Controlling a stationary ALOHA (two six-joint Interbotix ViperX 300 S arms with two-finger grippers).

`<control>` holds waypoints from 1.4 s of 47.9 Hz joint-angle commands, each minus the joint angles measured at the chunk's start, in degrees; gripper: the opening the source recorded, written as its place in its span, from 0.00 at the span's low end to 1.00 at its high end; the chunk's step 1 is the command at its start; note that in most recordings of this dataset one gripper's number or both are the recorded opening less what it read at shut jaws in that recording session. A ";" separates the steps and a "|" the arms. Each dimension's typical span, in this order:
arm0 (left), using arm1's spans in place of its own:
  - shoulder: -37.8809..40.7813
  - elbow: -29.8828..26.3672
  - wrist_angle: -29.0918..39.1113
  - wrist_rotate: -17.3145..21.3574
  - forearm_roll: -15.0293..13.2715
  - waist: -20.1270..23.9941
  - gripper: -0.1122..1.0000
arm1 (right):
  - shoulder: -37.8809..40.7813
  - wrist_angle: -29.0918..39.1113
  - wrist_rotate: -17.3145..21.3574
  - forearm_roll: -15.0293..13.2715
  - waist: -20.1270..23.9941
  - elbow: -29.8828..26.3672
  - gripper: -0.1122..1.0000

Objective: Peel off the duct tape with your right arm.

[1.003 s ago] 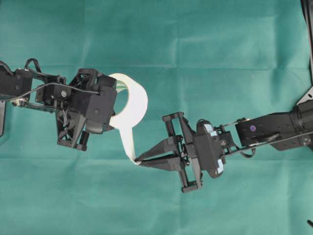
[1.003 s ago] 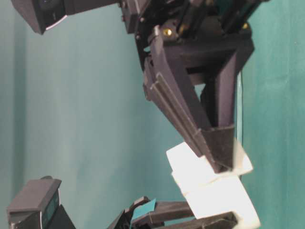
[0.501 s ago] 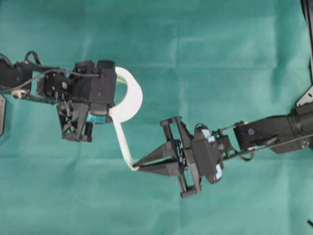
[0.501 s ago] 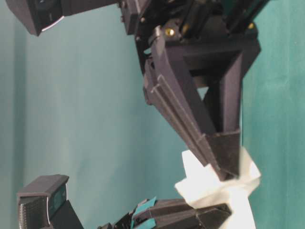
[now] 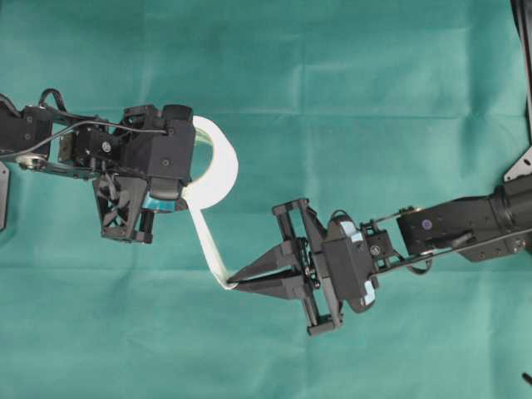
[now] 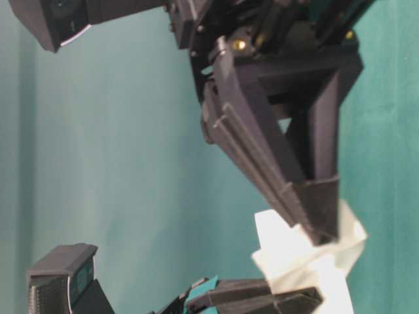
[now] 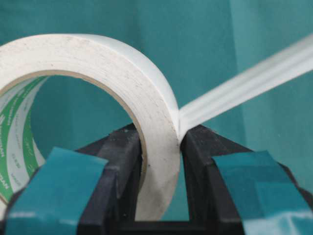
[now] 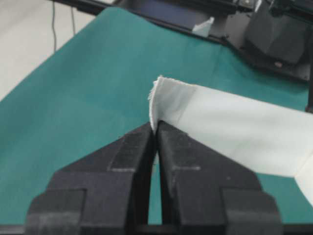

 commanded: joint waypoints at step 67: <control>-7.21 6.68 -1.41 0.35 0.53 -5.89 0.29 | -7.12 1.05 -0.09 -0.18 -3.60 6.42 0.02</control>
